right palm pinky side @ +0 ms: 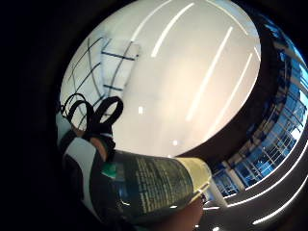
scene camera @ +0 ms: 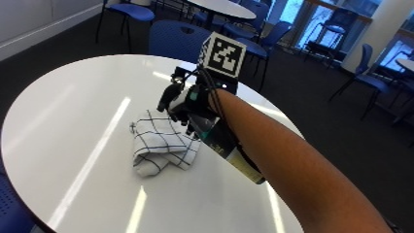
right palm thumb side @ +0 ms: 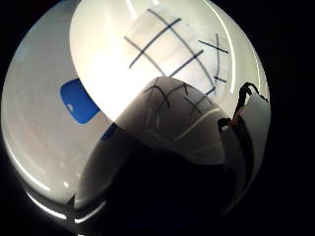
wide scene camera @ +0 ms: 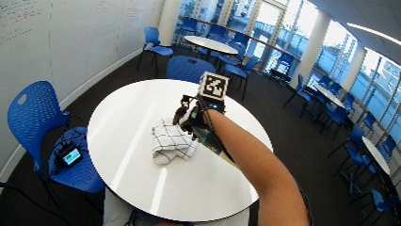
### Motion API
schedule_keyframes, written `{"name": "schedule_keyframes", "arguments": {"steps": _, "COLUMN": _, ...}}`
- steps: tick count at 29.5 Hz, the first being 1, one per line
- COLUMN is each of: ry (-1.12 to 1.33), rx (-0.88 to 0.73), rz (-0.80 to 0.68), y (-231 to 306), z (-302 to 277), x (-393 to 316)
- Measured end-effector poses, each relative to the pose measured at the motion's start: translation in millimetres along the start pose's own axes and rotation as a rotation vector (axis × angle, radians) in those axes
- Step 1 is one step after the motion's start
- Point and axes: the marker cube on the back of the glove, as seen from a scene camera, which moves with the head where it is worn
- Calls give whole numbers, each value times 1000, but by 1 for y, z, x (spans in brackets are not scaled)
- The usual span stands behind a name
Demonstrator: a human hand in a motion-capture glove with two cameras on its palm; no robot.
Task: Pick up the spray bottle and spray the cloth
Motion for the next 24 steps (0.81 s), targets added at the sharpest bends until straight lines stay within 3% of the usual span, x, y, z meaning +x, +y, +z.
{"name": "schedule_keyframes", "arguments": {"steps": 10, "ry": -384, "rx": 182, "rz": -247, "y": 35, "z": -18, "x": -44}}
{"name": "schedule_keyframes", "arguments": {"steps": 15, "ry": -623, "rx": 348, "rz": -333, "y": 49, "z": -31, "x": -65}}
{"name": "schedule_keyframes", "arguments": {"steps": 24, "ry": -883, "rx": 491, "rz": -469, "y": 62, "z": -43, "x": -102}}
